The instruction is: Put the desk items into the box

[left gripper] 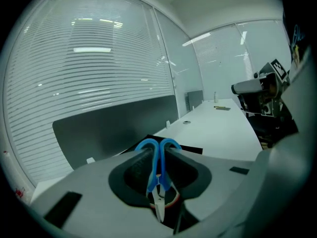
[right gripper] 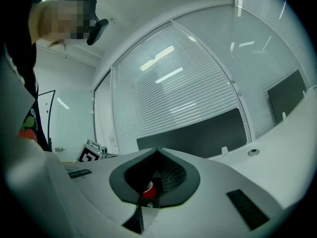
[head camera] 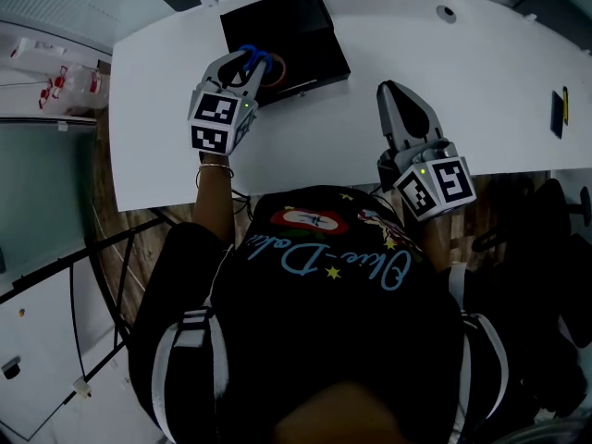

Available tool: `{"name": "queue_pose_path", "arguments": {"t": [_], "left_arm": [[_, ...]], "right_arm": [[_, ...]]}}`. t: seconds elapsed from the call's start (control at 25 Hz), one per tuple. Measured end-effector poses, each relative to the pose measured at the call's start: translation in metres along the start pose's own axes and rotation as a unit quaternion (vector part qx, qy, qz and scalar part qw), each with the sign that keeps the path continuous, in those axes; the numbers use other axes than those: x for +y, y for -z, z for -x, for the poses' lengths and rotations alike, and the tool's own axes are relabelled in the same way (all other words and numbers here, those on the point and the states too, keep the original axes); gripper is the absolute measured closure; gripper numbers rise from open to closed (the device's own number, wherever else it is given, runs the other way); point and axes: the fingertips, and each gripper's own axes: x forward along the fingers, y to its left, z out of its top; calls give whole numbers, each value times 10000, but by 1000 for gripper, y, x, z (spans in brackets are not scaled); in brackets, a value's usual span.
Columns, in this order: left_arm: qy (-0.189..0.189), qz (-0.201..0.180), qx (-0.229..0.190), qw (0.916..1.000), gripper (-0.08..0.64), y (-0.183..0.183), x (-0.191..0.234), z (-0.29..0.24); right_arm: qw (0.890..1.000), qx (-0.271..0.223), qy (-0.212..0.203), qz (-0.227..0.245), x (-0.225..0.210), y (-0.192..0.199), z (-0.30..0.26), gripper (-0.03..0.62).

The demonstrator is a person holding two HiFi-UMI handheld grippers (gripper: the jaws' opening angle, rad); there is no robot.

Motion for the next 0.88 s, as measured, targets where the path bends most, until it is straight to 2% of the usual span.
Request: {"name": "queue_pose_path", "arguments": {"t": [0.16,0.44,0.88], "left_arm": [[241,28,26,9997,459,0,-10,-6],[563,58,347,9978,459,22,-25,-21],[918,-285,593,9936,459,31,-47,-49]], "right_arm": [[9998,-34,172,16,-4,-1,5,589],[9993,-43,375,33,-5,0,11,589],[9972,-64,739,57,-9,0,24,589]]}}
